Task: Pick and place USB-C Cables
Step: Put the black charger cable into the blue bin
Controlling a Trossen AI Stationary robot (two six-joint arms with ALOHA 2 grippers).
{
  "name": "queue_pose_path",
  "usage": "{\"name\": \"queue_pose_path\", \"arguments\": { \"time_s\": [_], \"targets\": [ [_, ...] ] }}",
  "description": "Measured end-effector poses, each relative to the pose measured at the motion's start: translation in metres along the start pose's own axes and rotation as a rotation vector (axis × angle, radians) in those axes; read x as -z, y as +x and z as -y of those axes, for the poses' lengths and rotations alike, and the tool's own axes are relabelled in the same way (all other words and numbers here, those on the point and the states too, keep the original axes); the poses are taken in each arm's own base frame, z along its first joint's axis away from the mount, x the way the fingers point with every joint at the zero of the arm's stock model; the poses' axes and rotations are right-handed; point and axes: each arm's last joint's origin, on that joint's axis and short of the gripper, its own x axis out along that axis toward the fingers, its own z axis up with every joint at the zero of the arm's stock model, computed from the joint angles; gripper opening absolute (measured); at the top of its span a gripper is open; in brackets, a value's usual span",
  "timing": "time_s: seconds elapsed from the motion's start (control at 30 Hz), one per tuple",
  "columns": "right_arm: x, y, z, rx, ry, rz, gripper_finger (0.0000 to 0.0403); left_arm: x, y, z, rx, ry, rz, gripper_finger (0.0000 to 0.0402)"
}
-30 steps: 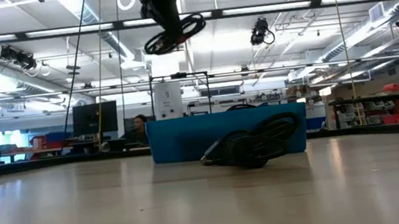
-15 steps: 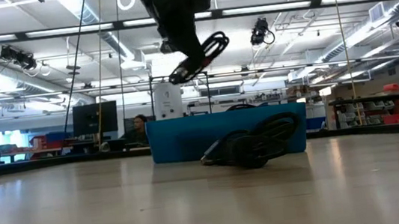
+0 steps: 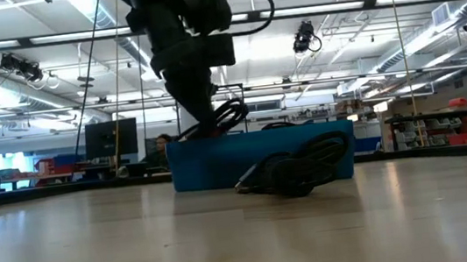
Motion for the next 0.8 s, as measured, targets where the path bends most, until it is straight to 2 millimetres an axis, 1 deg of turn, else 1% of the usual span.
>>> {"name": "queue_pose_path", "arguments": {
  "time_s": [0.23,0.4,0.57,0.67,0.73,0.8],
  "targets": [
    [0.0,0.0,0.0,0.001,0.022,0.0,0.011,-0.0072,0.0007,-0.002,-0.022,0.095,0.084,0.005],
    [0.0,0.0,0.0,0.001,0.027,0.0,0.011,-0.0092,0.0005,-0.0031,-0.033,0.141,0.105,0.005],
    [0.0,0.0,0.0,0.001,0.027,0.0,0.011,-0.0092,0.0005,-0.003,-0.032,0.138,0.104,0.005],
    [0.0,0.0,0.0,0.001,0.027,0.0,0.011,-0.0095,0.0004,-0.0032,-0.031,0.107,0.107,0.0051],
    [0.0,0.0,0.0,0.001,0.027,0.0,0.011,-0.0096,0.0004,-0.0032,-0.031,0.101,0.109,0.0075],
    [0.0,0.0,0.0,0.001,0.027,0.0,0.011,-0.0097,0.0004,-0.0032,-0.032,0.101,0.11,0.0113]
  ]
}}
